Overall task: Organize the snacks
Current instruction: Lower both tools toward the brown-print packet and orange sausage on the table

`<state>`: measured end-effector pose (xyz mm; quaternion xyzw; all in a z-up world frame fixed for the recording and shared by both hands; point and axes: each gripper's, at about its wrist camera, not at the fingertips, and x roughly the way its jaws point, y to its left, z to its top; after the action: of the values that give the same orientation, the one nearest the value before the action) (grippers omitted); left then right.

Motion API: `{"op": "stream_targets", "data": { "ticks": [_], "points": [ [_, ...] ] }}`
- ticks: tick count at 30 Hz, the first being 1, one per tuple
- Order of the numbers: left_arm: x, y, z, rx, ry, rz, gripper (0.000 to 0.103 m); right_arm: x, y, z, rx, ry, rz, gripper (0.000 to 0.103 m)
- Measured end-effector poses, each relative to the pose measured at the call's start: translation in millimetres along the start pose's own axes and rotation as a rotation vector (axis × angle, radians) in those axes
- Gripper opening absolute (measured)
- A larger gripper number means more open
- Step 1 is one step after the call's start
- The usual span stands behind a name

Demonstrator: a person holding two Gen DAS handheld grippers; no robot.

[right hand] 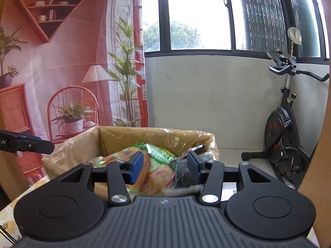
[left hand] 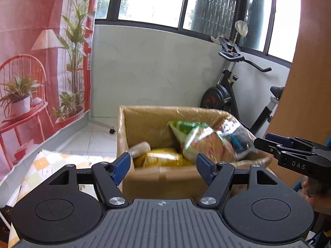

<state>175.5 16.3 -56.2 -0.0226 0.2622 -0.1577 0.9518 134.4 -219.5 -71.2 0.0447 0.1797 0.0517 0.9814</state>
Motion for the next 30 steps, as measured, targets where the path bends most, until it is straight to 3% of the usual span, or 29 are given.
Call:
{"op": "stream_targets", "data": {
  "ticks": [12, 17, 30],
  "points": [
    [-28.8, 6.4, -81.8, -0.024, 0.110, 0.031, 0.072, -50.0, 29.4, -55.5, 0.042, 0.022, 0.020, 0.050],
    [-24.5, 14.7, -121.9, -0.066, 0.194, 0.059, 0.072, -52.3, 37.5, -84.9, 0.048, 0.076, 0.020, 0.050],
    [-11.7, 14.0, -192.9, -0.055, 0.356, 0.104, 0.072, -49.4, 49.6, -146.5, 0.043, 0.213, 0.026, 0.050]
  ]
}}
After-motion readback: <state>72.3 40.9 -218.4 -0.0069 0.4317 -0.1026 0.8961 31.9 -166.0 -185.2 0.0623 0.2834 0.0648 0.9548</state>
